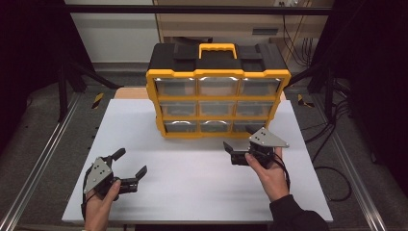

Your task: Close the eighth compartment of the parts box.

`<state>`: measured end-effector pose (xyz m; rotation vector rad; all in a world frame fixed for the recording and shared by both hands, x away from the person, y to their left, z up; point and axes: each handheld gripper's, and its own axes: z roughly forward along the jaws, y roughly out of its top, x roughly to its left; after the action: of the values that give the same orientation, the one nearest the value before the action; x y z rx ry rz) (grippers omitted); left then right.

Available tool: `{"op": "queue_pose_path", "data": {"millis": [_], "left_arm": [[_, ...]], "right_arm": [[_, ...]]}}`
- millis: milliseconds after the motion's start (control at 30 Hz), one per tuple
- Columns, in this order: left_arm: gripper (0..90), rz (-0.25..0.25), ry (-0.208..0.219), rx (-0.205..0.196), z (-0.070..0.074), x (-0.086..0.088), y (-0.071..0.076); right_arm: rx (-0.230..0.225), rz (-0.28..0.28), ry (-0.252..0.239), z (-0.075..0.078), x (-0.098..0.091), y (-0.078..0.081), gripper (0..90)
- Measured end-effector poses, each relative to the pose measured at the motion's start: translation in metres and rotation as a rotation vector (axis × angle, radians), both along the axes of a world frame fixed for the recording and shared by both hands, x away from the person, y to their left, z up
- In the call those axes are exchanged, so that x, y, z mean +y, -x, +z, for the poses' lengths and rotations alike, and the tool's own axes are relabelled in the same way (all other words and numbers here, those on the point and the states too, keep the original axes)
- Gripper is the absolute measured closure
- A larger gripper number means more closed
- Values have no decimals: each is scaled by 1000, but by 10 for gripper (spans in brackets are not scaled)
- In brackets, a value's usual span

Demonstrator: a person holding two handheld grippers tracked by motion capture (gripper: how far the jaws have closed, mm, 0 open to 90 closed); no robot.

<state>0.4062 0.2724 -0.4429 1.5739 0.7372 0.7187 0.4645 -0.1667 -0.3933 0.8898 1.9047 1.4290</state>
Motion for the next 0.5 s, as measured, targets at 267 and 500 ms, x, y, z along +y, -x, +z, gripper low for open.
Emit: {"op": "queue_pose_path", "data": {"millis": [267, 500], "left_arm": [[12, 0, -1, 1, 0, 0, 0], [12, 1, -1, 1, 0, 0, 0]], "right_arm": [[-6, -3, -5, 1, -10, 4, 69], [-16, -16, -23, 3, -17, 5, 64]]}}
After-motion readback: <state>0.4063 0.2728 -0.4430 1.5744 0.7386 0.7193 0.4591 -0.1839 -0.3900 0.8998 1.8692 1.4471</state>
